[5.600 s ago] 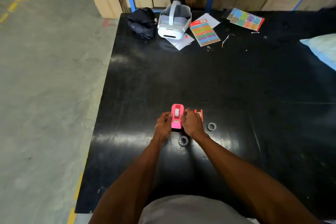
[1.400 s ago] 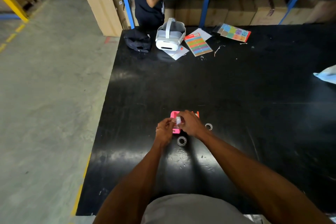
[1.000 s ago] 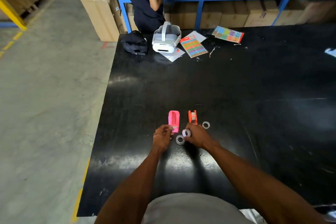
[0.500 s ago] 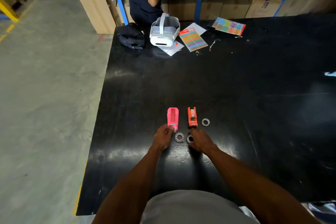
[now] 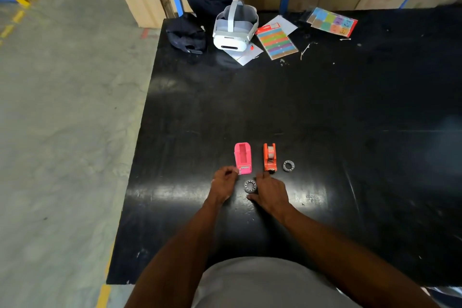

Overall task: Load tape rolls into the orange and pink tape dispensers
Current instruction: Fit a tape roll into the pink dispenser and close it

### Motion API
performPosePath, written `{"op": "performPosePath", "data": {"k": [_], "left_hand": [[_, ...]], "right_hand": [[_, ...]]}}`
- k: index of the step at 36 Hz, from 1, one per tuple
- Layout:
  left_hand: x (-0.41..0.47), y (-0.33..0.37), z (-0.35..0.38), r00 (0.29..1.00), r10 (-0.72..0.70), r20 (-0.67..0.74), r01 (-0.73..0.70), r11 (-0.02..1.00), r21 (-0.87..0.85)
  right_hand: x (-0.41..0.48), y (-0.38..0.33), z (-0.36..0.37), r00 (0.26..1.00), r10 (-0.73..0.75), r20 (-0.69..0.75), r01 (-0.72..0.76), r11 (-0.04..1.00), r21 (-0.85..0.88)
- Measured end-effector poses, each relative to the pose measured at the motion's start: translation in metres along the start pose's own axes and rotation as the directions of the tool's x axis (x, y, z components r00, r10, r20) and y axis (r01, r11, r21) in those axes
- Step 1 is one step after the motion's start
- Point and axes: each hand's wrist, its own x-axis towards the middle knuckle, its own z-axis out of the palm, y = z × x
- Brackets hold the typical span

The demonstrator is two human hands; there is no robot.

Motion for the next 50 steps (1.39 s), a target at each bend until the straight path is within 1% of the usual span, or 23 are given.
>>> {"op": "performPosePath", "data": {"k": [4,8,9,10,13,15,17,20,23,29,35,40,44,46,50], "left_hand": [[0.009,-0.018,-0.004,1.0,-0.025,-0.005,0.025,0.998,-0.054],[-0.007,-0.001,-0.012,0.999,-0.038,0.015,0.04,0.985,-0.167],[-0.008,0.0,-0.013,0.999,-0.047,0.016,0.049,0.982,-0.184],[-0.01,0.001,-0.014,0.998,-0.061,0.017,0.063,0.977,-0.205],[-0.015,0.003,-0.017,0.996,-0.084,0.005,0.083,0.968,-0.235],[-0.019,0.005,-0.018,0.997,-0.078,0.002,0.076,0.964,-0.253],[-0.024,0.006,-0.018,0.999,-0.054,0.007,0.054,0.96,-0.274],[-0.032,0.009,-0.016,1.0,-0.009,0.028,0.016,0.964,-0.267],[-0.038,0.011,-0.015,1.0,0.012,0.017,-0.008,0.964,-0.266],[-0.05,0.014,-0.016,0.999,0.05,0.019,-0.043,0.965,-0.26],[-0.051,0.016,-0.02,0.997,0.076,0.02,-0.068,0.964,-0.258],[-0.055,0.02,-0.018,0.999,0.049,0.013,-0.042,0.948,-0.315],[-0.055,0.021,-0.019,0.999,0.039,-0.016,-0.042,0.937,-0.346],[-0.056,0.023,-0.019,0.999,0.025,0.023,-0.015,0.931,-0.365],[-0.059,0.031,-0.015,0.996,-0.017,0.088,0.056,0.887,-0.459]], "right_hand": [[0.003,-0.006,0.005,0.999,-0.039,0.024,0.038,0.999,0.026],[0.004,-0.007,0.001,0.997,-0.079,-0.004,0.079,0.995,0.053],[0.005,-0.005,0.001,0.997,-0.08,-0.015,0.081,0.992,0.101],[0.004,-0.003,-0.001,0.997,-0.071,-0.02,0.073,0.98,0.186],[0.002,0.002,-0.007,0.998,-0.06,-0.019,0.062,0.882,0.466],[0.003,0.003,-0.01,0.997,-0.079,-0.025,0.079,0.818,0.57],[0.002,0.003,-0.015,0.994,-0.109,-0.024,0.101,0.784,0.613],[-0.001,0.003,-0.018,0.991,-0.13,-0.029,0.118,0.764,0.634],[-0.006,0.001,-0.021,0.989,-0.143,-0.04,0.135,0.751,0.647],[-0.008,0.002,-0.022,0.983,-0.175,-0.056,0.172,0.76,0.627],[-0.017,-0.004,-0.032,0.982,-0.167,-0.087,0.183,0.732,0.657],[-0.02,-0.007,-0.032,0.983,-0.124,-0.132,0.181,0.7,0.691],[-0.02,-0.008,-0.034,0.978,-0.134,-0.157,0.205,0.715,0.669],[-0.019,-0.008,-0.034,0.972,-0.133,-0.192,0.227,0.735,0.64],[-0.02,-0.011,-0.034,0.958,-0.147,-0.244,0.264,0.781,0.566]]}}
